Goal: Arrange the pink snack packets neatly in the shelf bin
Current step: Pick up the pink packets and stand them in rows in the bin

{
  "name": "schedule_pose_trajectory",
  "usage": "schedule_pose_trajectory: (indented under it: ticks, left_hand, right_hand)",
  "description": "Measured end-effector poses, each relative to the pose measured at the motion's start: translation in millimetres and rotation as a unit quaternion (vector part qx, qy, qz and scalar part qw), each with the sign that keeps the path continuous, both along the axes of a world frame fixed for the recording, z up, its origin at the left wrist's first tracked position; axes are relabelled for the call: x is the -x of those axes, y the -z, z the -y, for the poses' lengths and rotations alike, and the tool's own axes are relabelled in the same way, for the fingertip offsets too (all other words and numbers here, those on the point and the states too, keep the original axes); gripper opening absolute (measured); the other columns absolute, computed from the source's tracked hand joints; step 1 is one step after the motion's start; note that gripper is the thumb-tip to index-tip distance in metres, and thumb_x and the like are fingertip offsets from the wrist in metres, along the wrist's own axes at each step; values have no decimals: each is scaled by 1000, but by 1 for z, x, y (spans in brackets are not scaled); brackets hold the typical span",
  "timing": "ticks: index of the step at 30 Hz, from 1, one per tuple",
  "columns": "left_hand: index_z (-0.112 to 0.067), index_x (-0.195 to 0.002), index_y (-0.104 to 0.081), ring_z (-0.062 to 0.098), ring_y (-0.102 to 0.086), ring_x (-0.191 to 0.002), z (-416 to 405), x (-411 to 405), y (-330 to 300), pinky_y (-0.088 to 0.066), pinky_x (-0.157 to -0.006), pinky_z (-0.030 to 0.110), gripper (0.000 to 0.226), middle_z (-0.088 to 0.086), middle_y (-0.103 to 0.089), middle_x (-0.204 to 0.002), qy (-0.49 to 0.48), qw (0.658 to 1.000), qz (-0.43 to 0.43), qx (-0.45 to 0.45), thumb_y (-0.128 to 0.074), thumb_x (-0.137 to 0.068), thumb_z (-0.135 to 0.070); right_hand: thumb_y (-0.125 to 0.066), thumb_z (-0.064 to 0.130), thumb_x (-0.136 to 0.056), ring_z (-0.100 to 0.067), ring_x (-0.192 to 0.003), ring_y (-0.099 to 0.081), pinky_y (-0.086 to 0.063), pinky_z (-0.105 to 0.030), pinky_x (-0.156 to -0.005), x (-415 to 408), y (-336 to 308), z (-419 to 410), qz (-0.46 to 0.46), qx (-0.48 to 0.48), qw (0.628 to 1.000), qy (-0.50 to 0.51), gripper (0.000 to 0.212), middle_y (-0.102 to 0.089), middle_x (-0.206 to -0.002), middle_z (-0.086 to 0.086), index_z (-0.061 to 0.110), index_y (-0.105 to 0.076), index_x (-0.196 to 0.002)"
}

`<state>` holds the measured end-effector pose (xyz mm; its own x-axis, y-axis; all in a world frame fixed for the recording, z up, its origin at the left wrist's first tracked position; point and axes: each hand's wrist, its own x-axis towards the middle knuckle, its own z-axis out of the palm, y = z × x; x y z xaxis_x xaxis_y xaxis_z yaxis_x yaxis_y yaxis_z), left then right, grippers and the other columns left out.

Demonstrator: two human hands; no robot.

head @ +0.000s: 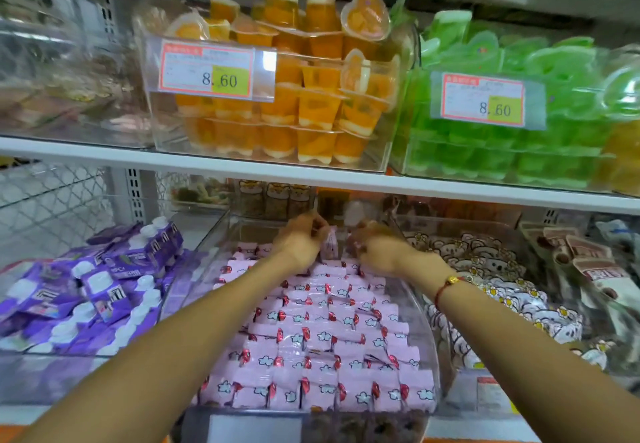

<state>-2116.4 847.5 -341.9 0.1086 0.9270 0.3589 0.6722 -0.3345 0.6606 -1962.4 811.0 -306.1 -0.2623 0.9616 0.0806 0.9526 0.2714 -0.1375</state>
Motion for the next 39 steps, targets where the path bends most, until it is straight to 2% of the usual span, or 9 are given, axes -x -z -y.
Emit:
schedule_pose_trajectory:
  ticks: [6, 10, 14, 19, 24, 27, 29, 32, 39]
  left_hand:
    - [-11, -102, -59, 25, -64, -96, -2, 10, -15, -54, -84, 39, 21, 10, -67, -109, -60, 970, 233, 25, -48, -97, -29]
    - [-7, -113, -60, 26, -64, -94, 17, 17, -22, -55, -74, 32, 25, 14, -67, -109, -140, 913, 381, 43, -49, -97, -22]
    - [-4, -110, -57, 15, -64, -82, 54, 22, -34, -59, -65, 23, 19, 12, -66, -101, -73, 809, 569, 125, -54, -95, -15]
    - [-3, -85, -64, 13, -68, -68, 94, 16, -41, -57, -55, 19, 13, 11, -69, -83, -25, 765, 617, 183, -59, -92, -13]
    - [-7, -101, -67, 5, -69, -65, 105, 23, -36, -58, -58, 21, 19, 3, -74, -75, 39, 802, 559, 208, -61, -91, -22]
    - [-18, -116, -56, 7, -66, -92, 105, 29, -36, -56, -62, 20, 31, 1, -67, -107, 78, 882, 430, 178, -56, -92, -37]
    - [-27, -121, -50, 5, -64, -98, 104, 31, -39, -57, -75, 24, 31, -4, -65, -113, 117, 918, 343, 163, -56, -92, -38]
    - [-19, -122, -56, 14, -68, -98, 100, 32, -44, -57, -82, 28, 32, 4, -70, -110, 159, 906, 344, 188, -61, -91, -24]
    - [-10, -117, -54, 14, -71, -91, 98, 32, -35, -55, -65, 16, 38, 9, -69, -108, 118, 846, 486, 182, -69, -84, -22]
  right_hand:
    - [-52, 12, -84, -25, -105, -55, -49, -35, -89, -6, 15, -11, 59, 81, 995, -4, 49, -57, -124, -10, 20, -49, -131]
    - [-47, 5, -91, -23, -116, -54, -44, -36, -100, -5, 0, -2, -112, 21, 993, -2, 41, -55, -131, -9, 14, -52, -130]
    - [-54, 15, -93, -7, -89, -58, -47, -13, -66, 7, -13, 34, -351, -78, 933, -5, 34, -58, -121, 0, 18, -52, -127]
    - [-70, 25, -82, -4, -92, -58, -52, -25, -77, 21, -8, 79, -318, -155, 932, -79, 48, -60, -119, 8, 22, -53, -126]
    - [-57, 19, -92, -9, -85, -62, -53, -28, -71, 15, 0, 87, -271, -193, 940, -72, 28, -67, -107, 5, 21, -59, -120]
    - [-42, 18, -99, -3, -56, -53, -42, -16, -43, 13, 2, 85, -409, -62, 910, -14, 27, -62, -82, -1, 14, -64, -114]
    - [-39, 19, -100, -3, -48, -49, -39, -16, -42, 13, -4, 83, -536, 69, 841, 29, 31, -60, -72, -7, 6, -67, -107]
    - [-44, 22, -99, -9, -56, -62, -48, -20, -51, 16, -10, 86, -643, 186, 742, 30, 29, -72, -78, -10, 4, -67, -98]
    - [-50, 44, -91, -18, -73, -72, -55, -20, -57, 9, -16, 82, -736, 205, 645, 10, 43, -73, -87, -12, 7, -61, -109]
